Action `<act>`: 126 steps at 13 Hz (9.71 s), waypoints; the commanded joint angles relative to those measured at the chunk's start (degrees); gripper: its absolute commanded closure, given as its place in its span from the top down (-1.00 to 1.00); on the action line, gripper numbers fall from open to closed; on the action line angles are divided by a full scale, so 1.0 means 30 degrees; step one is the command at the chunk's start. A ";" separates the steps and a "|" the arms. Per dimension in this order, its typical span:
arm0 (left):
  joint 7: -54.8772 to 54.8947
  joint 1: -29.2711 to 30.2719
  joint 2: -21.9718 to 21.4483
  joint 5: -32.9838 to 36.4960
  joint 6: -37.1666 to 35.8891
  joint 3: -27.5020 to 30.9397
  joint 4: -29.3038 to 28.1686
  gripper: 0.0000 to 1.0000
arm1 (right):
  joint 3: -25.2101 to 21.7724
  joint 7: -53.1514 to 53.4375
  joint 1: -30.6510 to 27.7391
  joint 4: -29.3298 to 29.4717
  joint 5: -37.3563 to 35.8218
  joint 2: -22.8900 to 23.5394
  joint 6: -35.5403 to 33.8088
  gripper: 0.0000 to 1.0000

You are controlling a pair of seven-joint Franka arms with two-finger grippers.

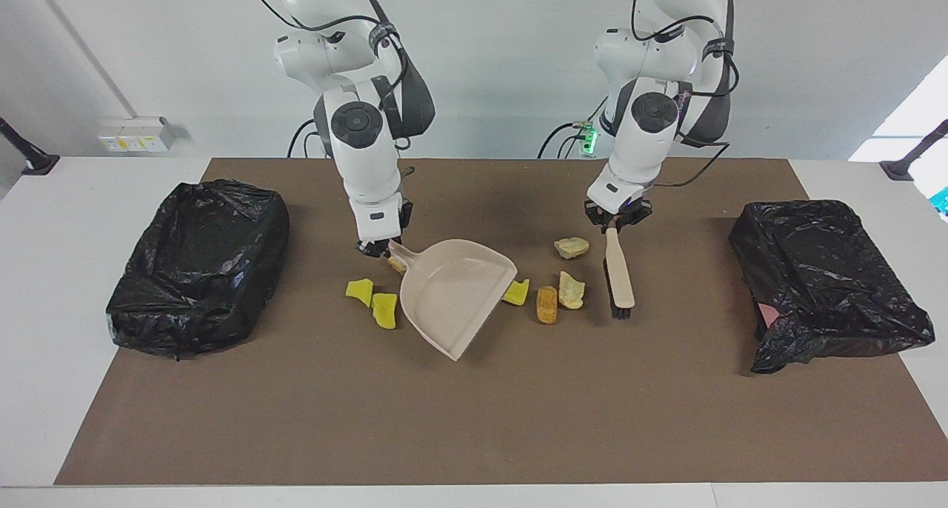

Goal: Sweep and dump trash in bin
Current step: 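Sweep the crumbs with the brush into the dustpan held by the right gripper, then brush the remaining crumbs into the dustpan with the left gripper, then carry the loaded dustpan with the right gripper to the nearby black bag, then tip the dustpan into the bag while the left gripper drops the brush, then bring the empty dustpan back and set it on the table with the right gripper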

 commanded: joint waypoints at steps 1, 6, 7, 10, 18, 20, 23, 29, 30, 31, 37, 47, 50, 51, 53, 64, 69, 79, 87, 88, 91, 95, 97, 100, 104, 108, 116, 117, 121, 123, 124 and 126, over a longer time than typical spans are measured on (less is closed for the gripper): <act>-0.0350 0.0019 -0.0974 -0.0229 0.0626 -0.0106 -0.1192 -1.00 | 0.0061 -0.3077 0.0009 0.0286 -0.1035 0.0318 -0.0484 -1.00; 0.1379 -0.0534 0.0433 -0.0870 0.2591 -0.0311 -0.0959 -1.00 | 0.0061 -0.3587 -0.0166 0.1188 -0.1300 0.0085 -0.2176 -1.00; 0.1379 -0.0915 0.0433 -0.1366 0.2737 -0.0283 -0.0929 -1.00 | 0.0061 -0.3935 -0.0312 0.1485 -0.1358 -0.0236 -0.3056 -1.00; 0.1379 -0.2174 0.0433 -0.2363 0.2739 -0.0312 -0.0812 -1.00 | 0.0060 -0.4495 -0.0372 0.0699 -0.2726 -0.0590 -0.2920 -1.00; 0.1320 -0.2471 0.1484 -0.2690 0.3874 -0.0165 -0.0607 -1.00 | 0.0149 -0.0902 0.1674 -0.0739 -0.2736 0.0256 -0.0346 -1.00; 0.1320 -0.2676 0.1895 -0.2719 0.3882 -0.0340 0.0121 -1.00 | 0.0207 -0.0512 0.1795 -0.0739 -0.2068 0.0347 0.0038 -1.00; 0.1438 -0.3637 0.2161 -0.3041 0.4174 -0.0634 0.0623 -1.00 | 0.0207 0.0340 0.2499 -0.0768 -0.0481 0.0289 0.0421 -1.00; 0.3606 -0.6396 0.1840 -0.3188 0.3824 -0.0751 0.0974 -1.00 | 0.0207 0.0426 0.2997 -0.0798 0.1248 0.0230 0.0538 -1.00; 0.3461 -0.6398 0.1491 -0.3188 0.3446 -0.0722 0.1005 -1.00 | 0.0207 0.0397 0.2997 -0.0798 0.1248 0.0230 0.0596 -1.00; 0.3024 -0.6282 0.0966 -0.3217 0.2717 -0.0635 0.1034 -1.00 | 0.0207 0.0426 0.2997 -0.0798 0.1248 0.0230 0.0568 -1.00; -0.2302 -0.4146 -0.1233 -0.3246 -0.1266 -0.0458 0.1035 -1.00 | 0.0207 0.0660 0.3026 -0.0798 0.1248 0.0201 0.0743 -1.00; -0.4011 -0.1825 -0.4579 -0.3129 0.0445 -0.0516 -0.5173 -1.00 | 0.0207 0.0135 0.3612 -0.1794 -0.0567 0.0288 0.1739 -1.00; -0.3749 -0.3374 -0.3905 -0.3187 0.1828 -0.0575 -0.5148 -1.00 | 0.0207 0.0133 0.3612 -0.1882 -0.0597 0.0230 0.1681 -1.00; -0.3719 -0.4308 -0.3613 -0.3246 0.2324 -0.0575 -0.5118 -1.00 | 0.0207 0.0162 0.3612 -0.1882 -0.0597 0.0230 0.1652 -1.00; -0.3660 -0.5864 -0.3435 -0.3711 0.3146 -0.0604 -0.4944 -1.00 | 0.0207 0.0163 0.3612 -0.1882 -0.0597 0.0230 0.1535 -1.00; -0.3601 -0.7131 -0.2905 -0.4446 0.1748 -0.0517 -0.0758 -1.00 | 0.0207 0.0339 0.3612 -0.1882 -0.0597 0.0230 0.1417 -1.00; -0.3922 -0.4909 -0.3024 -0.4448 -0.0681 -0.0341 -0.0548 -1.00 | 0.0207 0.0368 0.3612 -0.1882 -0.0597 0.0201 0.1330 -1.00; -0.4944 -0.3288 -0.4284 -0.4331 -0.0457 -0.0836 -0.3272 -1.00 | 0.0207 -0.2321 0.0865 -0.1530 0.0686 -0.2899 -0.1889 -1.00; -1.1271 -0.9818 -0.2499 -0.4477 0.3291 -0.0956 -0.3419 -1.00 | -0.0056 -0.5428 -0.4054 -0.0711 0.1102 -0.6242 -0.4850 -1.00; -1.1480 -1.0318 -0.2091 -0.4477 0.3615 -0.0956 -0.3448 -1.00 | -0.0056 -0.6071 -0.5021 -0.0420 0.1102 -0.6361 -0.5055 -1.00; -1.1512 -1.0792 -0.1736 -0.4477 0.4700 -0.0956 -0.3944 -1.00 | -0.0348 -1.0484 -0.9000 0.0023 0.0986 -0.6420 -0.5731 -1.00; -1.1102 -1.0997 -0.1532 -0.4477 0.5433 -0.0927 -0.4182 0.98 | -0.0525 -1.5855 -1.3548 0.0139 -0.0877 -0.6538 -0.5293 -1.00; -1.1101 -1.0763 -0.1383 -0.4448 0.5084 -0.0869 -0.3801 1.00 | -0.0729 -1.6126 -1.4548 0.0169 -0.3284 -0.6538 -0.4505 -1.00; -1.1101 -0.8722 -0.0976 -0.4068 0.4878 -0.0809 -0.2721 1.00 | -0.0789 -1.5660 -1.4378 -0.0240 -0.6680 -0.6451 -0.2458 -1.00; -1.0666 -0.6317 -0.0271 -0.2428 0.4848 -0.0780 -0.1051 1.00 | -0.0730 -1.5658 -1.3673 -0.2548 -1.2247 -0.6128 -0.0203 -1.00; -0.4201 -0.2774 0.0489 -0.2367 0.3624 -0.0780 0.1232 1.00 | -0.0730 -1.5599 -1.1481 -0.2731 -1.6616 -0.5600 -0.0164 -1.00; 0.4274 0.2883 0.1166 -0.2367 -0.3550 -0.0780 0.8380 1.00 | -0.0555 -1.5482 -0.9337 -0.2322 -1.9494 -0.6533 -0.3325 -1.00; 0.4772 0.3325 0.1166 -0.2338 -0.4778 -0.0780 0.9229 1.00 | -0.0438 -1.5424 -0.9308 -0.2060 -1.9204 -0.7060 -0.3967 -1.00; 0.7764 0.4879 0.0932 -0.1610 -0.8708 -0.0722 1.1341 1.00 | 0.2015 -1.1104 -0.9308 -0.0596 -1.7359 -0.7505 -0.8356 -1.00; 0.7678 0.5086 0.0990 -0.1547 -0.9855 -0.0722 1.2252 1.00 | 0.3483 -0.7094 -0.9308 0.0370 -1.5286 -0.7505 -1.0001 -1.00; 0.7649 0.5145 0.0961 -0.1547 -0.9801 -0.0722 1.2110 1.00 | 0.4417 -0.5421 -0.9337 0.0577 -1.4086 -0.7505 -1.0386 -1.00; 0.7649 0.5350 0.0931 -0.1547 -0.9828 -0.0722 1.2078 1.00 | 0.4953 -0.2724 -0.9337 0.0667 -1.0751 -0.7505 -1.0245 -1.00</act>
